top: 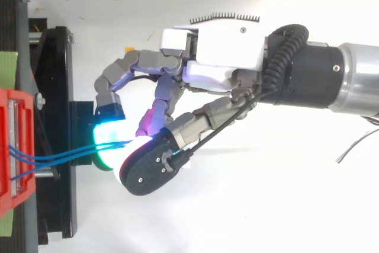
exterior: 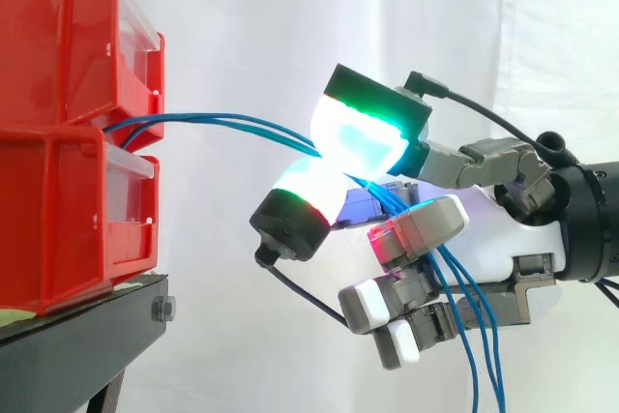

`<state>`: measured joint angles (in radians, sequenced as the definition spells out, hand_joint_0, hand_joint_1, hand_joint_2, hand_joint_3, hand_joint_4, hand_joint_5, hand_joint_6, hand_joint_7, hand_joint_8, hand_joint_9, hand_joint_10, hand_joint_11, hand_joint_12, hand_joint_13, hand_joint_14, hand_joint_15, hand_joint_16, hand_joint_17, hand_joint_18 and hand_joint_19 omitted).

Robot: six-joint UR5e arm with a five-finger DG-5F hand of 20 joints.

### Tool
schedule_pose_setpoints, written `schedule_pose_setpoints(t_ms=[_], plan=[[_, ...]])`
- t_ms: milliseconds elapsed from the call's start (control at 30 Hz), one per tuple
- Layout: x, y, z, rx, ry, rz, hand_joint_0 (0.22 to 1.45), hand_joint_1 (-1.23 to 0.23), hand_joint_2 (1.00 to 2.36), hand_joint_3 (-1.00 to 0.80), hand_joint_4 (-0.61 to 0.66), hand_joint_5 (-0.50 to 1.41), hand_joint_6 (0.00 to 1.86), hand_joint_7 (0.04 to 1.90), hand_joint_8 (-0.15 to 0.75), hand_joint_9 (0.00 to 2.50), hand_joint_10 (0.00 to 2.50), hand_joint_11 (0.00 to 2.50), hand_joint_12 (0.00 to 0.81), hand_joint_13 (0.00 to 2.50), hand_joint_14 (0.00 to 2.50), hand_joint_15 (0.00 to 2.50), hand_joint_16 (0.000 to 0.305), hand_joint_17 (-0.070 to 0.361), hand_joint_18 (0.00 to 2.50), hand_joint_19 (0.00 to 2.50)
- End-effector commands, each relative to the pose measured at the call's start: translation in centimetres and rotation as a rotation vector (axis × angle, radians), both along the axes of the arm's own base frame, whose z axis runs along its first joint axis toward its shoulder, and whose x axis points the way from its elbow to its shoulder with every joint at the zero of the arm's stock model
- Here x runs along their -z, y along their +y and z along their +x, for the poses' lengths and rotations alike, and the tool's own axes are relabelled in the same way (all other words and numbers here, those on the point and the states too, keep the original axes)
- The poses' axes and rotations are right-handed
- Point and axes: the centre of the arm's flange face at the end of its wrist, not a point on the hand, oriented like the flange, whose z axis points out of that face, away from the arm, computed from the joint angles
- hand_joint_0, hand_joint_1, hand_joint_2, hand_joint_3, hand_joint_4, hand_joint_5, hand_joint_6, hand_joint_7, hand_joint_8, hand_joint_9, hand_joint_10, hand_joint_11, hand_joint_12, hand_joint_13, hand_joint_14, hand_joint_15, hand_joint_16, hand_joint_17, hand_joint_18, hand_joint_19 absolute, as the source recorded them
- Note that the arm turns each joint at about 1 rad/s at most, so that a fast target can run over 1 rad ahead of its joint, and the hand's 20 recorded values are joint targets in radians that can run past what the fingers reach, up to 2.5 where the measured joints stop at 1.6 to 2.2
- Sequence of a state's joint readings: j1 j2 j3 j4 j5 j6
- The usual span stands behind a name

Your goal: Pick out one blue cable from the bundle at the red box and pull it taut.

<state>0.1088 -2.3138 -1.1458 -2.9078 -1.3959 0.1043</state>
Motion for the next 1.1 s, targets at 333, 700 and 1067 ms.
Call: schedule_pose_setpoints(t_ms=[333,700,1067], plan=[[-0.01,-0.11,-0.04,0.001,0.002,0.000,0.45,-0.69,1.00,-0.50,0.03,-0.08,0.92,0.88,0.327,1.53,0.04,1.07,0.350,1.15,0.02,0.53,0.049,0.109,1.09,0.58],[-0.07,-0.10,0.03,0.001,-0.004,0.000,0.60,-0.66,1.00,-0.50,-0.04,-0.08,0.91,1.02,0.285,1.53,0.04,1.10,0.325,1.14,0.02,0.57,0.041,0.093,1.02,0.65],[-0.07,0.02,0.04,0.000,-0.004,0.000,0.67,-0.85,1.00,-0.46,-0.01,-0.10,0.93,0.98,0.286,1.46,0.04,1.10,0.321,1.12,0.02,0.57,0.041,0.091,1.01,0.62]])
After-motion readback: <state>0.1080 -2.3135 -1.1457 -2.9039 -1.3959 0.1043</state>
